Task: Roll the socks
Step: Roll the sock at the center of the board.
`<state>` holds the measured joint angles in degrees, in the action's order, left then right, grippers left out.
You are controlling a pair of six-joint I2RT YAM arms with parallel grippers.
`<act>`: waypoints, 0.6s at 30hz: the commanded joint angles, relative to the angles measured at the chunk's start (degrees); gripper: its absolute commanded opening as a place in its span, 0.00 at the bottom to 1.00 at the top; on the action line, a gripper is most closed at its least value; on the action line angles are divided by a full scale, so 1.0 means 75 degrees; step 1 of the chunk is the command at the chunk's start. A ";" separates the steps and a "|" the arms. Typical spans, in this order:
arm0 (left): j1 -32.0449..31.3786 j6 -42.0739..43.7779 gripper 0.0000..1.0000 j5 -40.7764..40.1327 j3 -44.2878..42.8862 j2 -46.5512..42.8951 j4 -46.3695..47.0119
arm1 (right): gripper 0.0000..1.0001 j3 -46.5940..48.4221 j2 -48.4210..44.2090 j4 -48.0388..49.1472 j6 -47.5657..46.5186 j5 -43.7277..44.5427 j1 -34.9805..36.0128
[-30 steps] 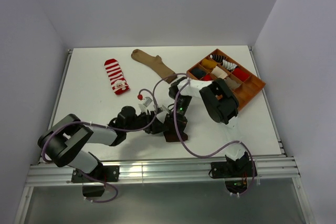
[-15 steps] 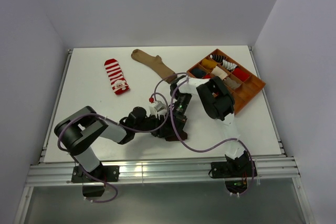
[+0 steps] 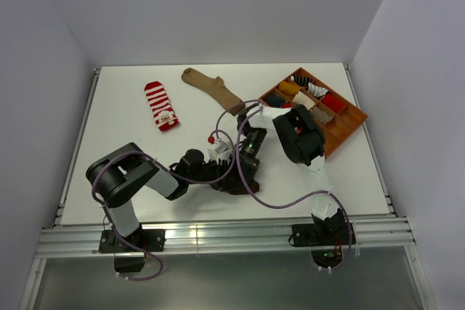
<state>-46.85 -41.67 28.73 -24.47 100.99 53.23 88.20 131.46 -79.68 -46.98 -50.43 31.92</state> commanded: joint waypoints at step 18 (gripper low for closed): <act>-0.0070 -0.0326 0.00 0.0283 -0.0007 0.0655 -0.0090 | 0.34 -0.0065 -0.0277 0.1424 0.0604 0.0572 -0.0131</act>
<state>-46.59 -44.47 29.82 -24.75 103.33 55.72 88.05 131.35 -77.52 -41.54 -49.32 31.48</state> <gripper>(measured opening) 0.230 0.324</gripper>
